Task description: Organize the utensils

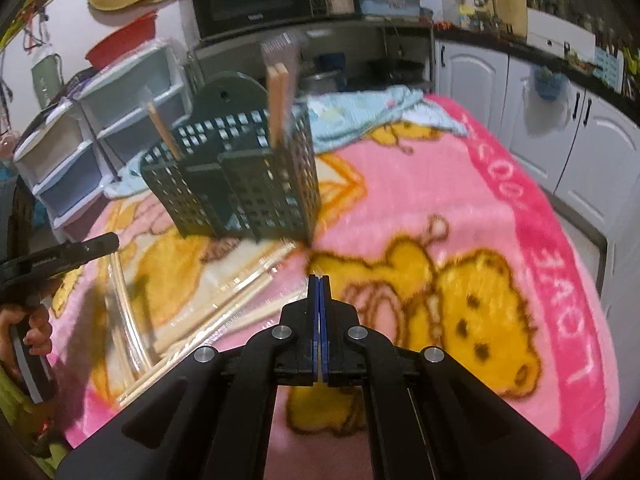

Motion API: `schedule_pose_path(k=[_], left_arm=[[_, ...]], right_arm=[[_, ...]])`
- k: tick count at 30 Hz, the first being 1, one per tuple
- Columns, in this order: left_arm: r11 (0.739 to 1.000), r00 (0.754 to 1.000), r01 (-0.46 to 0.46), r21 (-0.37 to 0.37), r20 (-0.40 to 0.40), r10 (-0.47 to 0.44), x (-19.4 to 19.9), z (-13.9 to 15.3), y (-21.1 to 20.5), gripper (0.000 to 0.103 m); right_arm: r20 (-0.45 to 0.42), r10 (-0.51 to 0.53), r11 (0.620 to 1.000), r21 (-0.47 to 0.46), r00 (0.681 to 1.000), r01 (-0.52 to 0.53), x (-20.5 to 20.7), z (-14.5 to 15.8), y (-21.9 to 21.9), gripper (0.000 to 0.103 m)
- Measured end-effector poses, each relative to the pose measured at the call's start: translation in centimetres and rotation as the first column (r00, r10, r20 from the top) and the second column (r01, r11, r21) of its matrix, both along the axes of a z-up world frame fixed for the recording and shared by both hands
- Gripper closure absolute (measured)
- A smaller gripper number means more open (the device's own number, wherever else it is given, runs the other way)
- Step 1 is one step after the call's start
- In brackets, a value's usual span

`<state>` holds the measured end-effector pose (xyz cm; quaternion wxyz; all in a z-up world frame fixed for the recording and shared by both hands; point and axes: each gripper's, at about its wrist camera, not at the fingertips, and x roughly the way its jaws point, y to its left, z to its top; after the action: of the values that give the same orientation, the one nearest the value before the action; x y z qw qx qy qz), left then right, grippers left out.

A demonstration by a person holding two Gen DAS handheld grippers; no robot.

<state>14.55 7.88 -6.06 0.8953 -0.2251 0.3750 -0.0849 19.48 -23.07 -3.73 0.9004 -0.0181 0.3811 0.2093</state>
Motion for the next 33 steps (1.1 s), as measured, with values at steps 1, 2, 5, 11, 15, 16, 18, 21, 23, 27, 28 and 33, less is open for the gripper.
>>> schedule_pose_path(k=[1,2,5,11,15,16,18,21,23,27,28,33], left_arm=[[1.000,1.000,0.005,-0.003,0.017,-0.005,-0.1,0.6,0.0,0.100],[1.000,0.999,0.010,-0.002,0.032,-0.010,-0.2,1.2,-0.1,0.100],[1.000,0.998,0.024,0.005,0.060,-0.024,-0.4,2.3,-0.4,0.100],[0.999,0.991,0.043,0.024,0.129,-0.046,-1.3,4.8,-1.3,0.100],[0.998,0.984,0.061,0.026,0.166,-0.064,-1.6,6.2,-1.8,0.101],[0.997,0.982,0.068,0.027,0.177,-0.072,-1.7,6.7,-1.9,0.101],[0.996,0.978,0.078,0.031,0.193,-0.083,-1.8,7.3,-2.2,0.101],[0.995,0.970,0.097,0.035,0.220,-0.102,-2.0,8.2,-2.7,0.101],[0.993,0.966,0.108,0.040,0.233,-0.114,-2.1,8.8,-3.1,0.101],[0.992,0.959,0.122,0.043,0.252,-0.129,-2.1,9.4,-3.5,0.101],[0.991,0.958,0.125,0.043,0.257,-0.132,-2.1,9.6,-3.6,0.101],[0.990,0.947,0.136,0.045,0.287,-0.143,-1.9,10.8,-3.8,0.101]], right_arm=[[0.013,0.003,1.000,0.000,1.000,-0.003,-0.2,0.4,0.0,0.102],[0.028,0.006,1.000,-0.001,1.000,-0.006,-0.4,0.9,0.1,0.102],[0.073,0.016,1.000,-0.006,0.997,-0.016,-1.0,2.4,0.3,0.102],[0.132,0.033,0.999,-0.002,0.991,-0.033,-2.2,4.7,0.5,0.102],[0.161,0.046,0.999,0.010,0.986,-0.049,-2.9,6.0,0.6,0.102],[0.172,0.053,0.998,0.011,0.984,-0.056,-3.1,6.4,0.8,0.102],[0.188,0.066,0.997,0.015,0.980,-0.070,-3.5,7.1,1.1,0.102],[0.207,0.085,0.996,0.016,0.975,-0.090,-4.2,7.9,1.6,0.102],[0.221,0.100,0.994,0.011,0.970,-0.105,-4.6,8.4,2.0,0.102],[0.241,0.119,0.992,0.009,0.963,-0.125,-4.9,9.4,2.4,0.102],[0.248,0.126,0.991,0.008,0.960,-0.132,-5.1,9.7,2.6,0.102],[0.280,0.137,0.989,0.008,0.950,-0.145,-5.4,10.9,3.0,0.102]])
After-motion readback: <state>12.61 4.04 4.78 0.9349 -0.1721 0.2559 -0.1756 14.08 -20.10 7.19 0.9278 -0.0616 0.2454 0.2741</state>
